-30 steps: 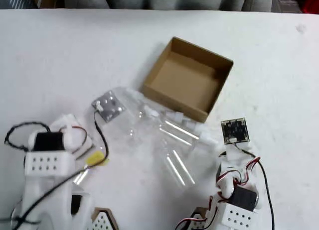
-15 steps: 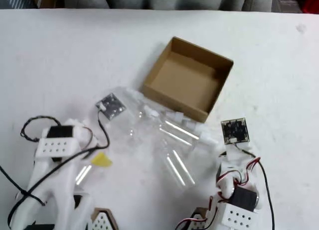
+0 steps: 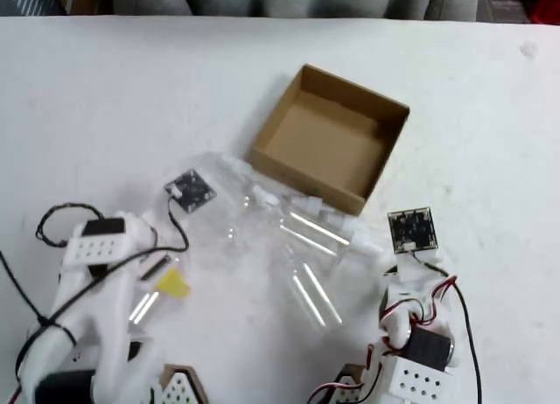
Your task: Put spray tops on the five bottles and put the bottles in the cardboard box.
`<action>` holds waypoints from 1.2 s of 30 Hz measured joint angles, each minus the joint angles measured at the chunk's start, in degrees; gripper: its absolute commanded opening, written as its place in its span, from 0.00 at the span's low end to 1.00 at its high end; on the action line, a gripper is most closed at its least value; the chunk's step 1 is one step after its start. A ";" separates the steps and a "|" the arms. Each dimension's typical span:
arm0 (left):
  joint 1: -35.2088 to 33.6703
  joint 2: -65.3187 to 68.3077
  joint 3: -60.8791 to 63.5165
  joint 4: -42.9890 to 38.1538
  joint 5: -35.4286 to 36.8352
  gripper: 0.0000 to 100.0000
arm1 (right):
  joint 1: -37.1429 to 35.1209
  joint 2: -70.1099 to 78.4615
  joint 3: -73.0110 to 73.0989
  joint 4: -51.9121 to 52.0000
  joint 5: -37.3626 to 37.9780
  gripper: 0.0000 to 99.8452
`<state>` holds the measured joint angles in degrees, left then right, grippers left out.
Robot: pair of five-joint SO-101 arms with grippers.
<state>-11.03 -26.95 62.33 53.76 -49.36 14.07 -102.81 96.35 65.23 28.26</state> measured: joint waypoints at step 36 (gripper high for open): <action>1.76 6.24 -4.48 4.13 6.59 0.31 | 0.00 0.00 0.00 0.26 0.00 0.07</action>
<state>-9.27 -20.70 57.85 57.89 -42.77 14.07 -102.81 96.35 65.49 28.26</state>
